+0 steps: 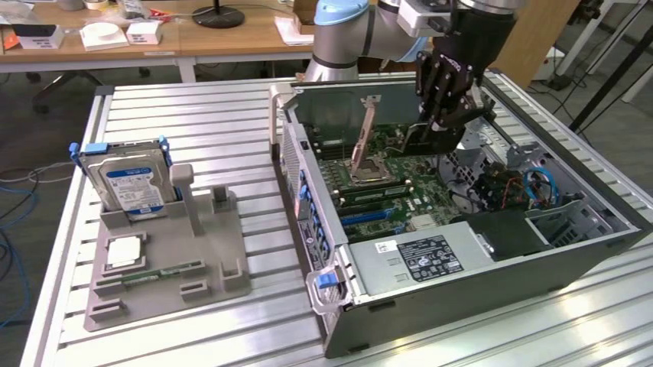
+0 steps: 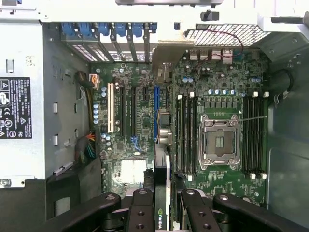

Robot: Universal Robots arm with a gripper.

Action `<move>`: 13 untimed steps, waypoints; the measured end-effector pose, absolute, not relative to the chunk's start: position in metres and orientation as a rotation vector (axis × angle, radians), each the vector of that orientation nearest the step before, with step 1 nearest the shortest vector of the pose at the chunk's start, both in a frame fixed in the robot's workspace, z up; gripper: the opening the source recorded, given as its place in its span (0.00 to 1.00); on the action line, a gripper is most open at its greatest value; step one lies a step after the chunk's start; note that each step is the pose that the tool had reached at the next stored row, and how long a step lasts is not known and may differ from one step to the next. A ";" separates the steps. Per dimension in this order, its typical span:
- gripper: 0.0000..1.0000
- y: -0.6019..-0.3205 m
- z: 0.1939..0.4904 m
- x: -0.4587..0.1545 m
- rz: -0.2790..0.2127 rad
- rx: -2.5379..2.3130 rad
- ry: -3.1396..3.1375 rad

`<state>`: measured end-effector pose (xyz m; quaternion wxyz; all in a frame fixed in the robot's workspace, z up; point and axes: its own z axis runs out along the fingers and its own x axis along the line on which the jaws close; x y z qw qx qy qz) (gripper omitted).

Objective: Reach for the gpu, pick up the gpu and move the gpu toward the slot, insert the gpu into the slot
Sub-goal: 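Insert the gpu into the slot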

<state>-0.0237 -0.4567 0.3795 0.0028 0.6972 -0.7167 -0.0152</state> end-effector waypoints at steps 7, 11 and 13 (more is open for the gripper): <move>0.26 -0.457 0.375 -0.024 -0.043 2.189 -2.249; 0.26 -0.457 0.375 -0.024 -0.042 2.189 -2.250; 0.26 -0.457 0.373 -0.024 -0.039 2.191 -2.252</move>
